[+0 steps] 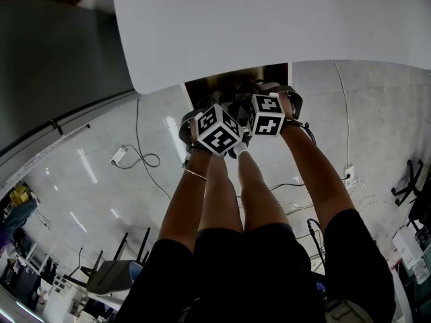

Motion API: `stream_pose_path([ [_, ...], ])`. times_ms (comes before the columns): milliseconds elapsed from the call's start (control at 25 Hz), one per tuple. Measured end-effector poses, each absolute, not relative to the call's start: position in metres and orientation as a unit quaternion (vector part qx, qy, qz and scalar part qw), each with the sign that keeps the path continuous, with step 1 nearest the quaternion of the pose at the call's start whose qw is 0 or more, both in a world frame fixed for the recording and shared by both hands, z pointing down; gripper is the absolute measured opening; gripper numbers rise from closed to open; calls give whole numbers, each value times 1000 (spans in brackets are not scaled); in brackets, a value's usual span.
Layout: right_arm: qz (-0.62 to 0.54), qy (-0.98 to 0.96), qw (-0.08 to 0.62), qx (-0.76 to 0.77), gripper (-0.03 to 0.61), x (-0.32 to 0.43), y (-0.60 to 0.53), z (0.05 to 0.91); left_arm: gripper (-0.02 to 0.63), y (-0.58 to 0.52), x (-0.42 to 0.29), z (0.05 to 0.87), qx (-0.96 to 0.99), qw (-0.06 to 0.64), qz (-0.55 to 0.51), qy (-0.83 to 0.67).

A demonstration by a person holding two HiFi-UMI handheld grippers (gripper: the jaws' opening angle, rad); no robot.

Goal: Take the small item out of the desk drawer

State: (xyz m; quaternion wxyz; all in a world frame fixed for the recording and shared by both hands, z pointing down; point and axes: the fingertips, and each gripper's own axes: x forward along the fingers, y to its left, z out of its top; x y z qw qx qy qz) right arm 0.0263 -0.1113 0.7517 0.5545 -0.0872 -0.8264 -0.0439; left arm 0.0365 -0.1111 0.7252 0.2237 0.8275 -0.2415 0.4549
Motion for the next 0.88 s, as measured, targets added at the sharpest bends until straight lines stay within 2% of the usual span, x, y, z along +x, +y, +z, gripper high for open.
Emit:
stream_pose_path([
  [120,-43,-825,556,-91,104,29,-108,752,40,-110,37,724,827,232,449,-246],
  [200,-50,-825,556,-90,103,30,-108,752,-11,-109,36,724,827,229,450,-247],
  [880,-51,-829,555,-55,101,37,-117,730,-6,-116,26,702,827,242,423,-279],
])
